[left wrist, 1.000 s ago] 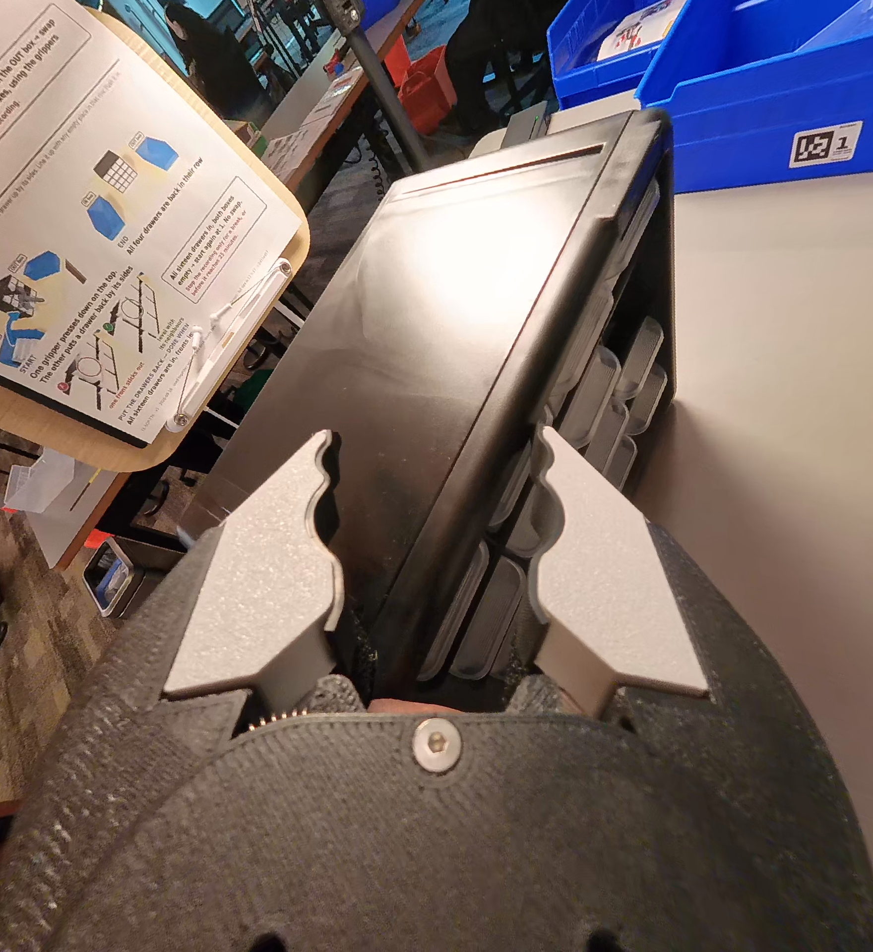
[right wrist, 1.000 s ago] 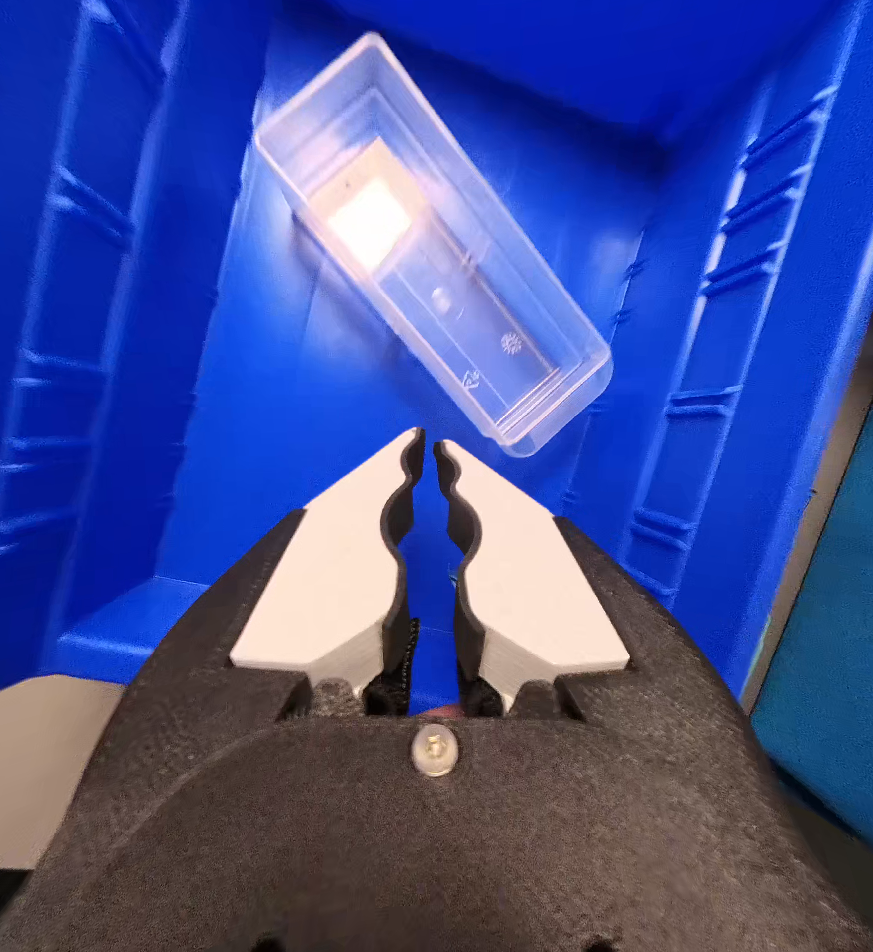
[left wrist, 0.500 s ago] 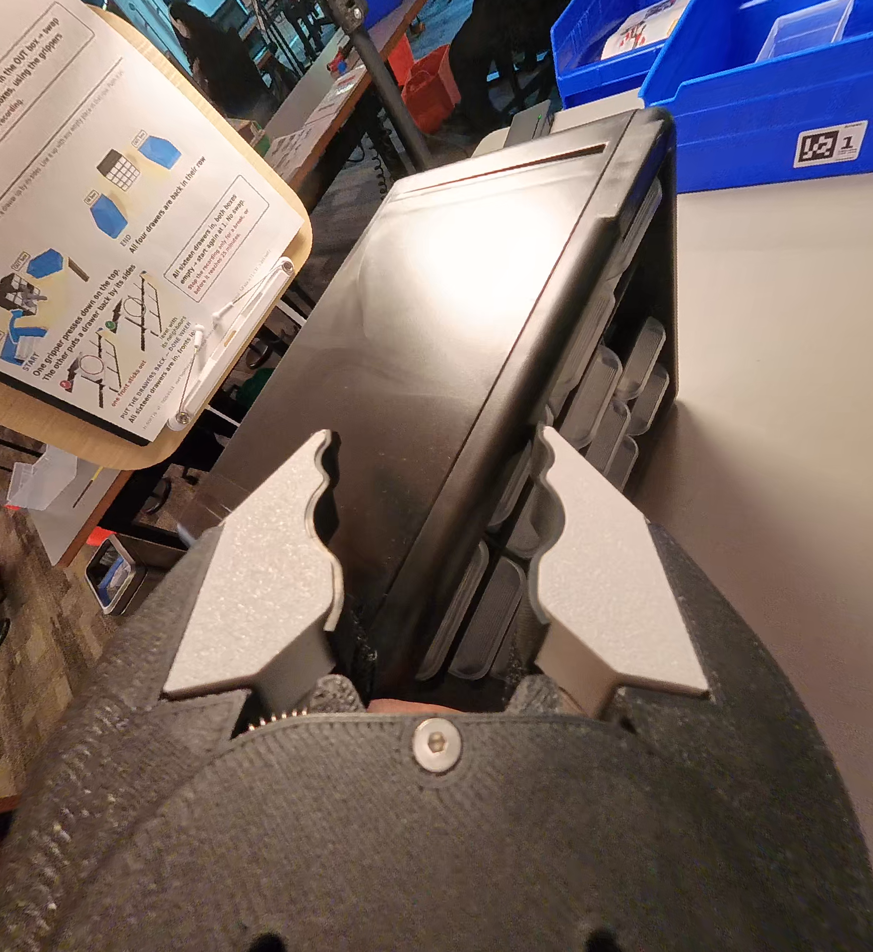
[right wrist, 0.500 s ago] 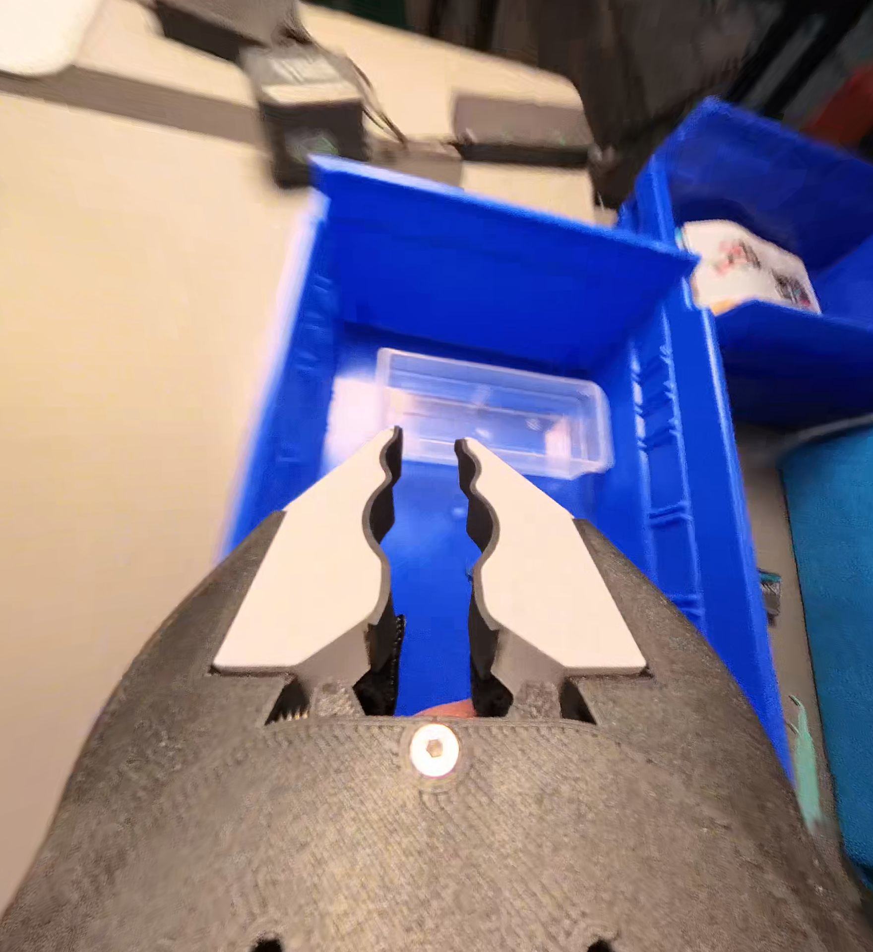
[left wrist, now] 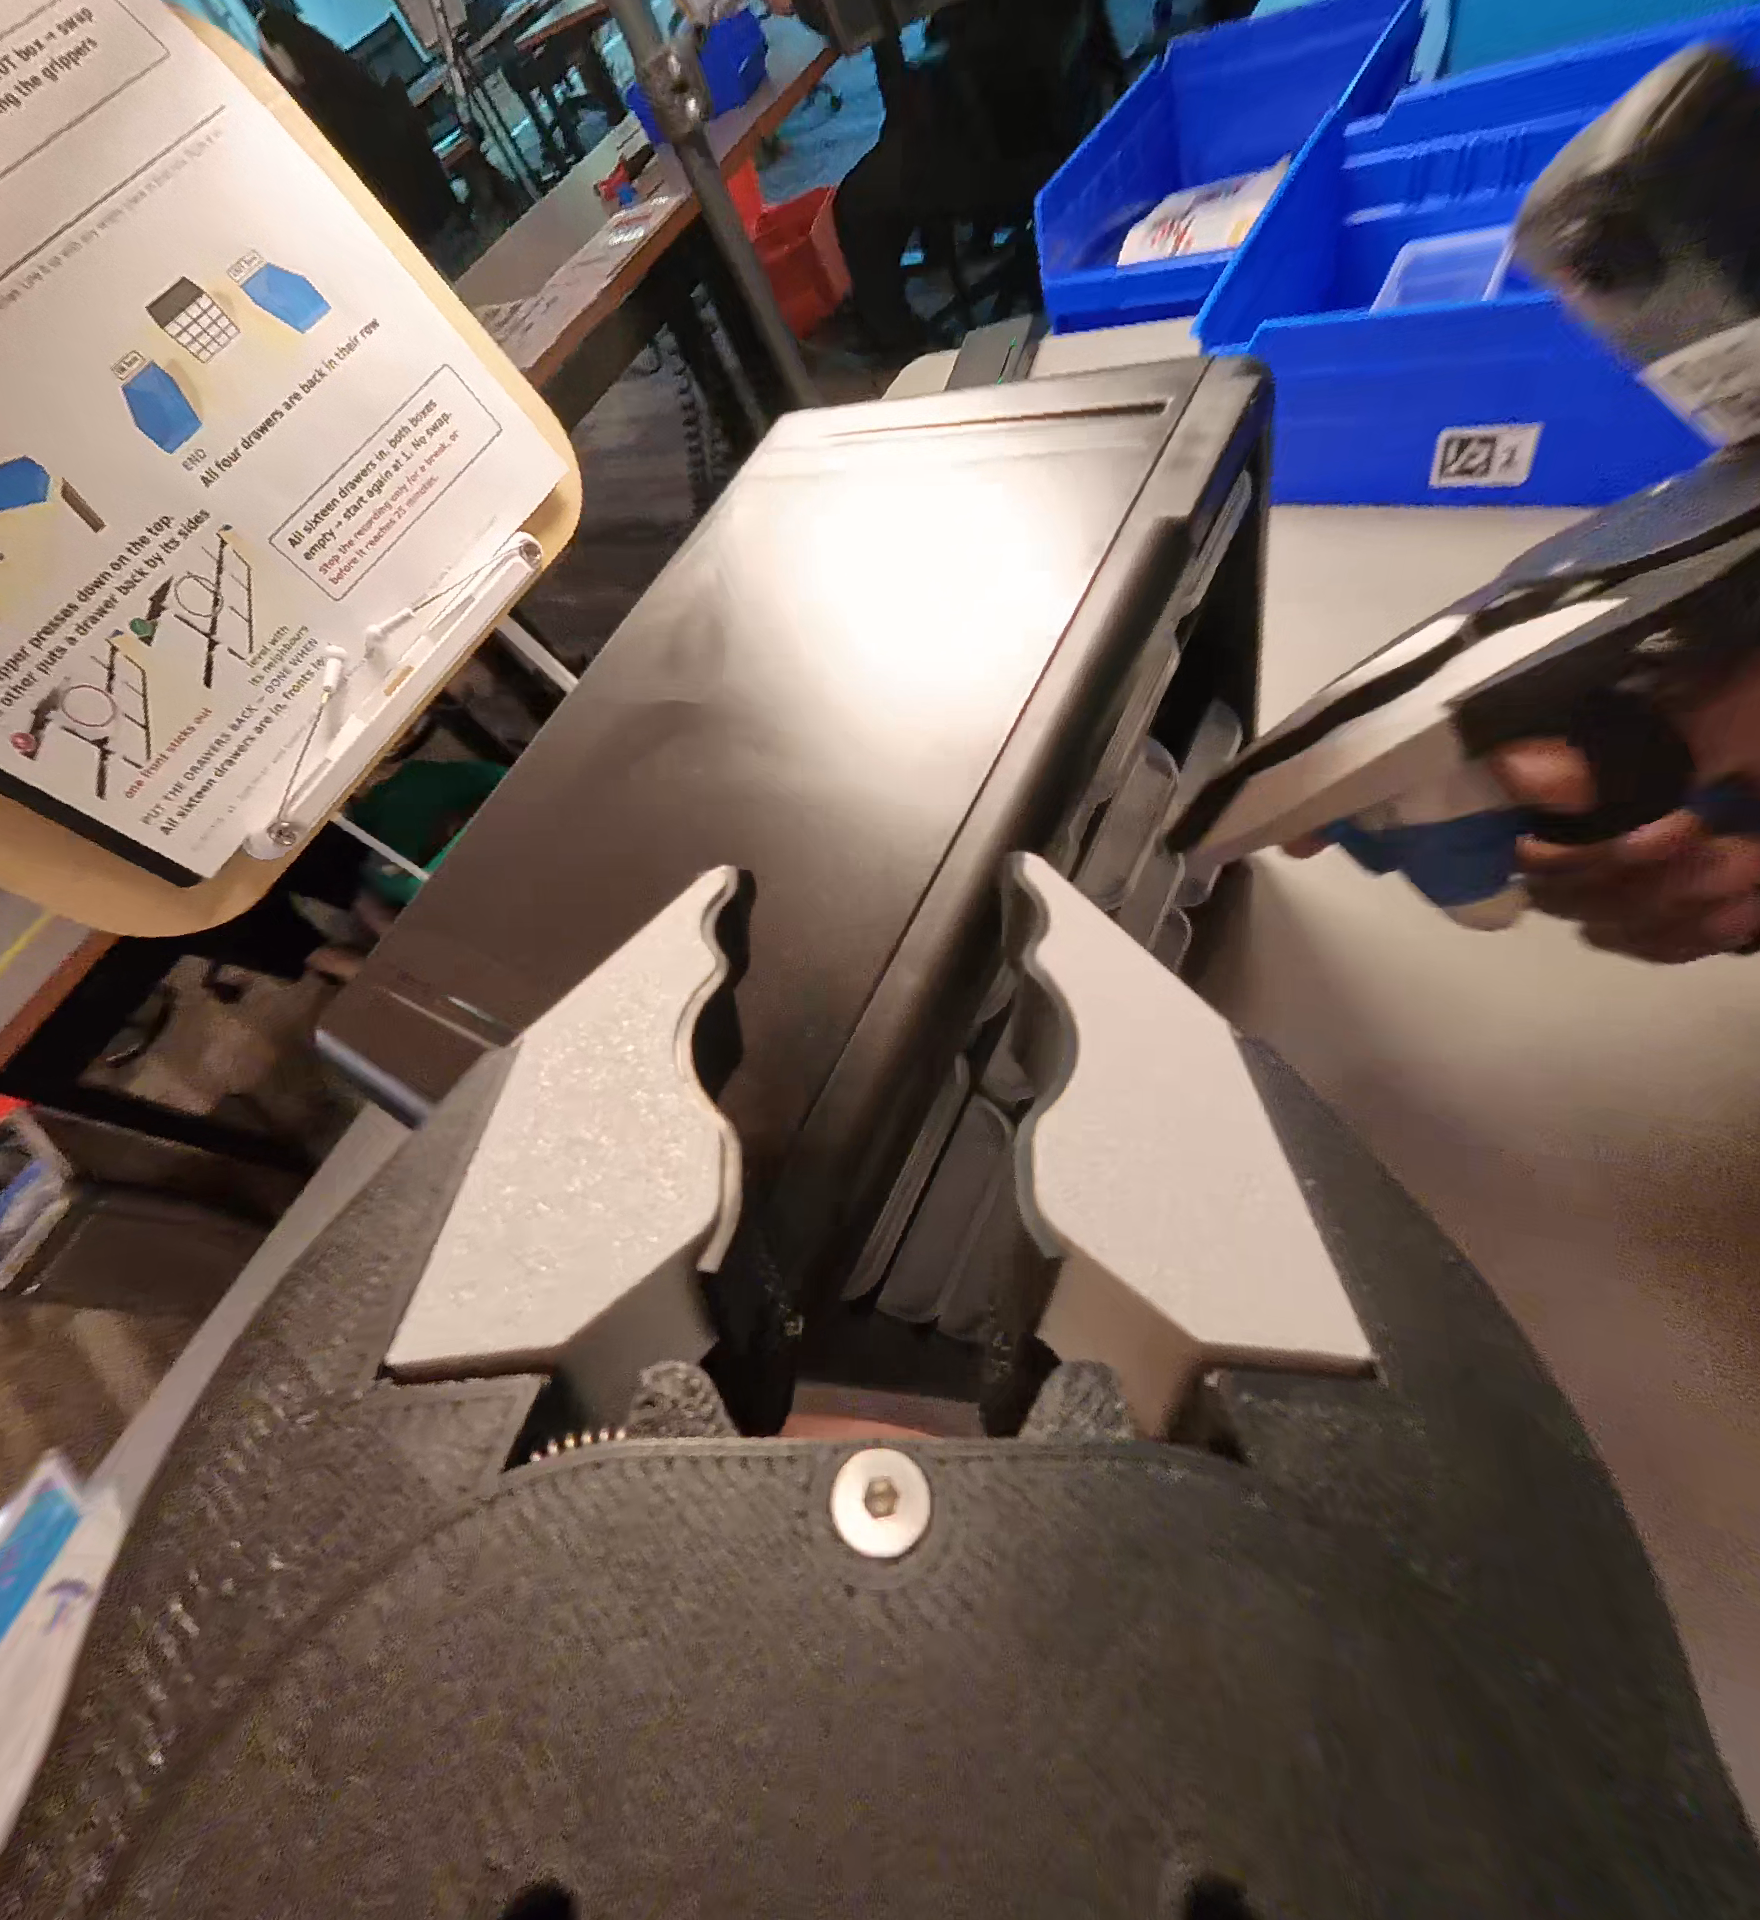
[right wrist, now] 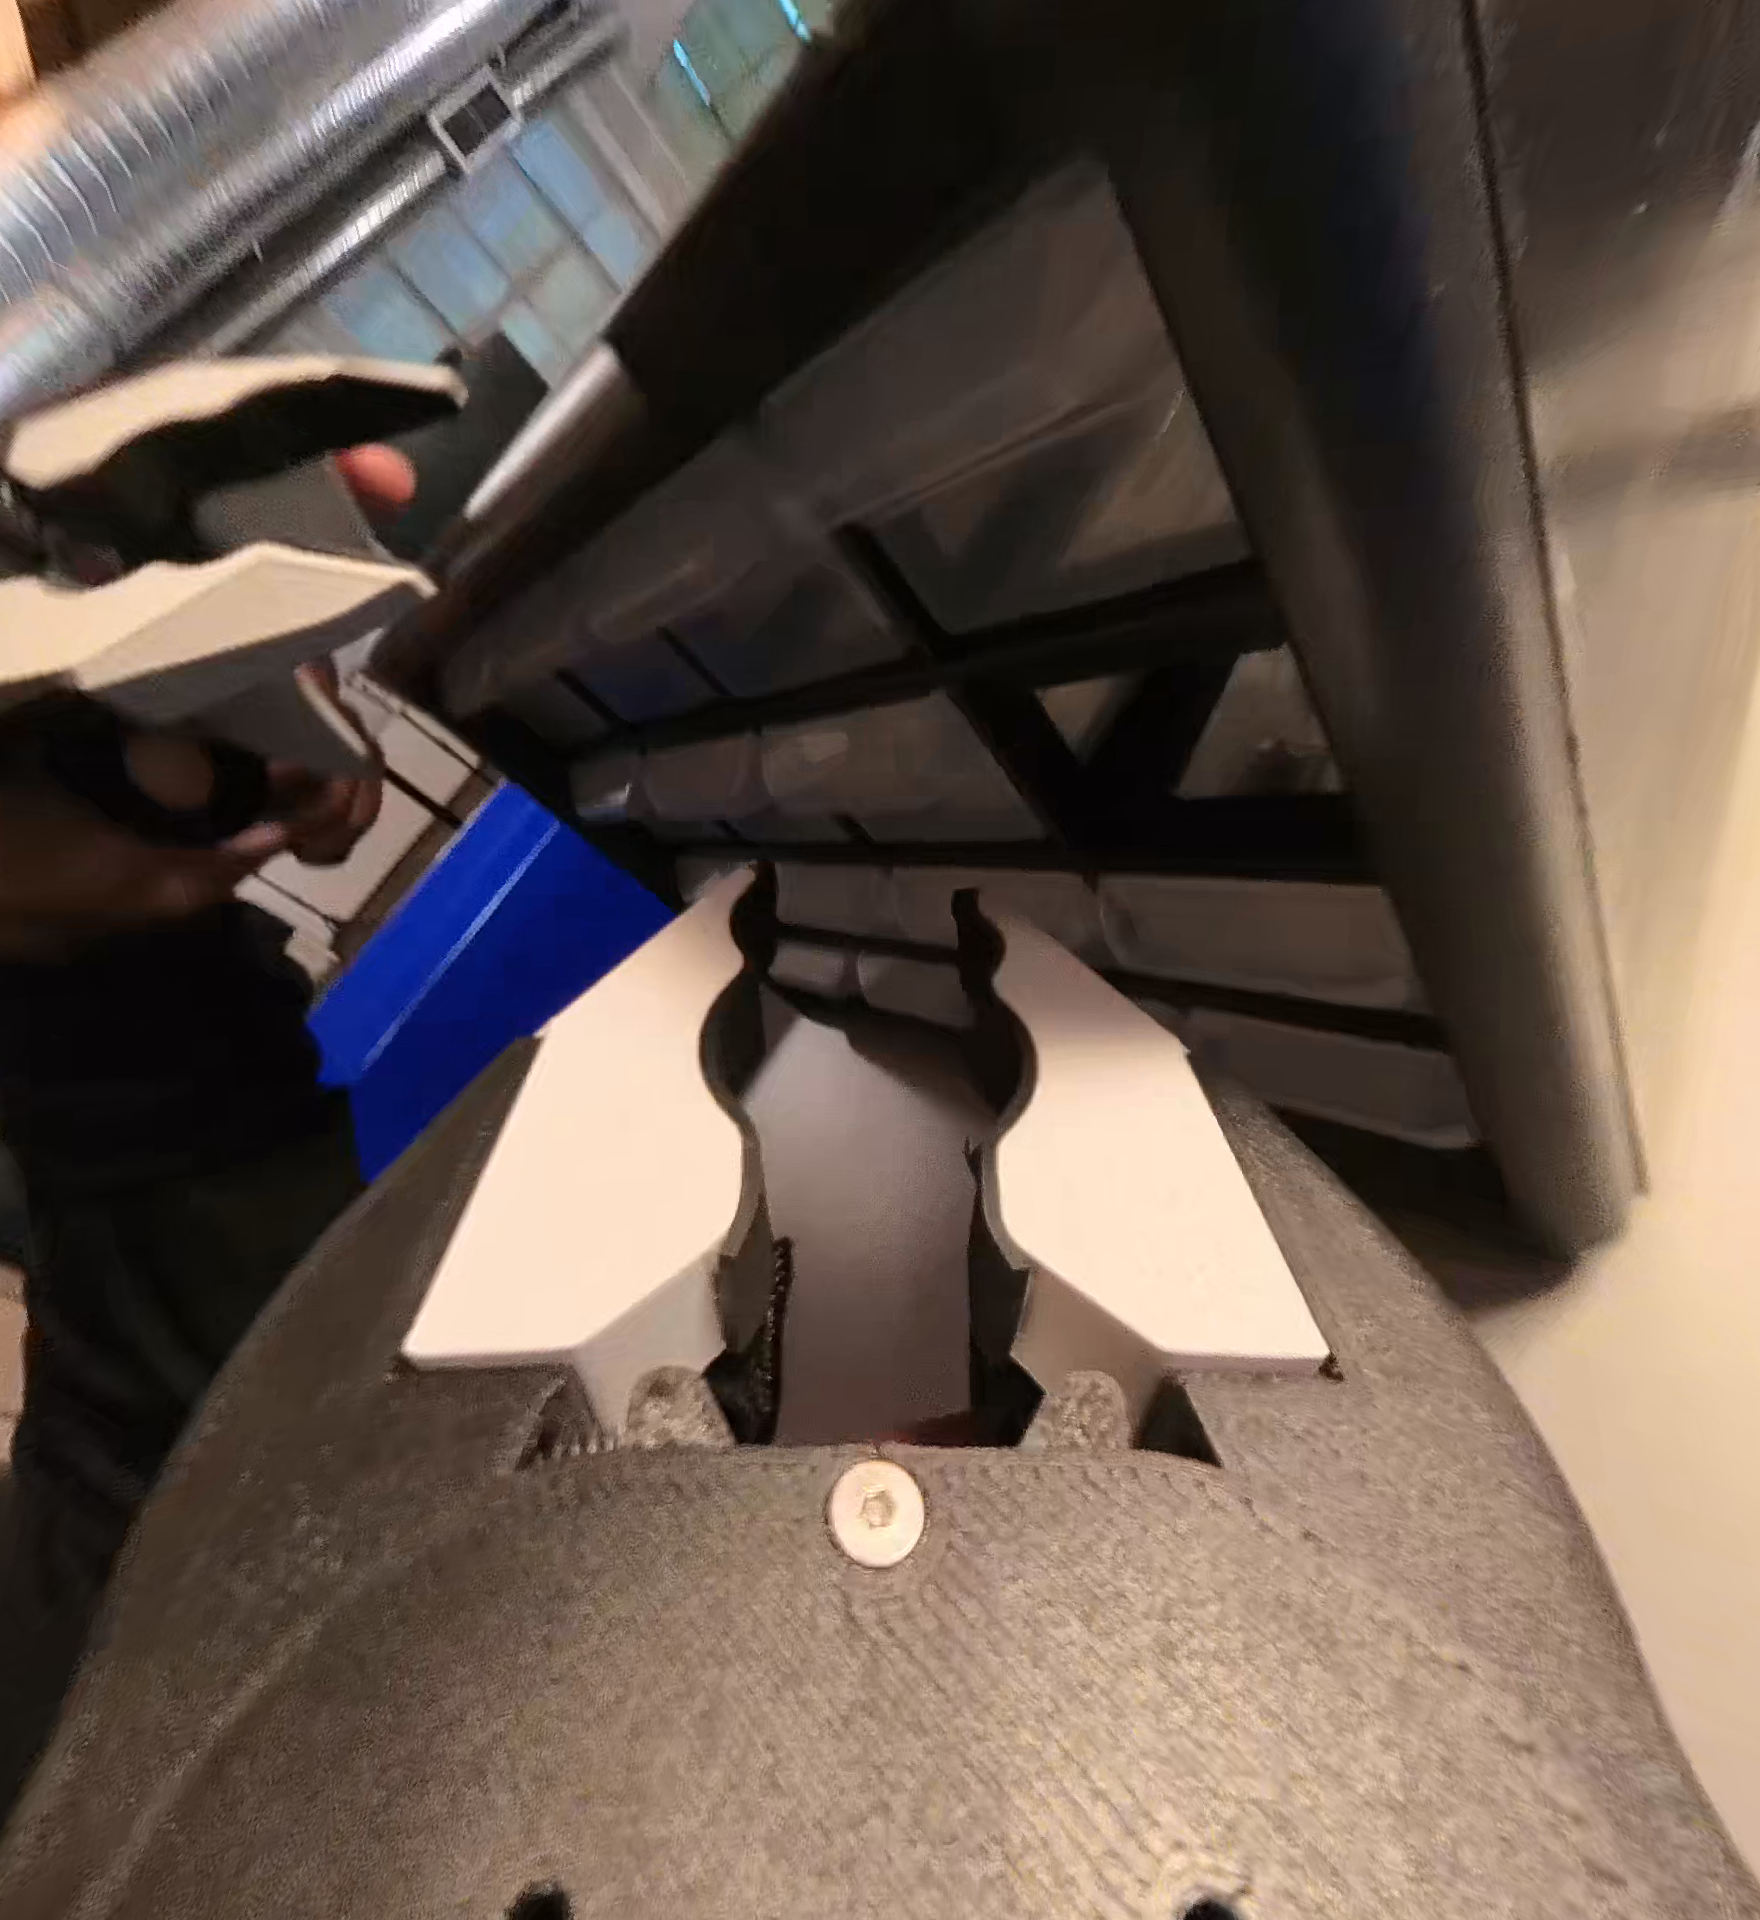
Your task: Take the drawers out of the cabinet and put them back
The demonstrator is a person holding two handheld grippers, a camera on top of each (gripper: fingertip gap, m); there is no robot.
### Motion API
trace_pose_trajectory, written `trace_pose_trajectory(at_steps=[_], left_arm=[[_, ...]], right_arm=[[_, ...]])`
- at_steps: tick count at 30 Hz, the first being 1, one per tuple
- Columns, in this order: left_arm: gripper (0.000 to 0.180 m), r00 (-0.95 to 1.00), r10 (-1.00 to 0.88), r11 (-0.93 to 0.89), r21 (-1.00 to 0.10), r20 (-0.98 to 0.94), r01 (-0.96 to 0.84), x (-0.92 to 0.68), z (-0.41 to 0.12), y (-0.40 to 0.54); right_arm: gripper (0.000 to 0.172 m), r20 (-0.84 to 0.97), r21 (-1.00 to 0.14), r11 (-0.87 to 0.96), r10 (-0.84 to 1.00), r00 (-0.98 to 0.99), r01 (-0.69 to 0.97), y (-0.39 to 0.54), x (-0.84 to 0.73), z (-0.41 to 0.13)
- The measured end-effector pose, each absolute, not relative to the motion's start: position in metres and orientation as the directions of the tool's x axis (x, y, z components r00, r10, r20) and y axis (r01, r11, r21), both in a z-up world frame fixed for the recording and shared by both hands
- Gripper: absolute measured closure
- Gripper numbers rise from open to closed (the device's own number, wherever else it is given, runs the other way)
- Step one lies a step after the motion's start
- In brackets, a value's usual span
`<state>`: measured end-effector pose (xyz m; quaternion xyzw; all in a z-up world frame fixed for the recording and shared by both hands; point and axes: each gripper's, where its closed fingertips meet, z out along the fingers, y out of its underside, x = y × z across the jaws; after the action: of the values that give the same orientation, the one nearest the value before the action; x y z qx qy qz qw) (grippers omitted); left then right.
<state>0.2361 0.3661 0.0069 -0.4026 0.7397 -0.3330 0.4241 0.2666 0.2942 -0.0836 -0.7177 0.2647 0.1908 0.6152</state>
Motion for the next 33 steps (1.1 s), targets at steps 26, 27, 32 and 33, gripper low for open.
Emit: trace_pose_trajectory(at_steps=[26, 27, 32, 33], left_arm=[[0.130, -0.380, -0.877, 0.429, -0.838, -0.295, -0.338, 0.220, -0.004, 0.384], [0.130, -0.381, -0.876, 0.429, -0.838, -0.294, -0.339, 0.220, -0.004, 0.383], [0.131, -0.381, -0.875, 0.432, -0.835, -0.297, -0.341, 0.220, -0.004, 0.383], [0.131, -0.381, -0.875, 0.432, -0.835, -0.298, -0.341, 0.220, -0.004, 0.383]], right_arm=[[0.167, -0.767, -0.595, 0.178, 0.164, 0.620, -0.784, 0.215, 0.181, -0.046], [0.168, -0.760, -0.612, 0.169, 0.144, 0.634, -0.772, 0.210, 0.179, -0.046], [0.168, -0.781, -0.611, 0.110, 0.075, 0.620, -0.784, 0.178, 0.184, -0.064], [0.168, -0.784, -0.614, 0.095, 0.041, 0.620, -0.783, 0.170, 0.187, -0.073]])
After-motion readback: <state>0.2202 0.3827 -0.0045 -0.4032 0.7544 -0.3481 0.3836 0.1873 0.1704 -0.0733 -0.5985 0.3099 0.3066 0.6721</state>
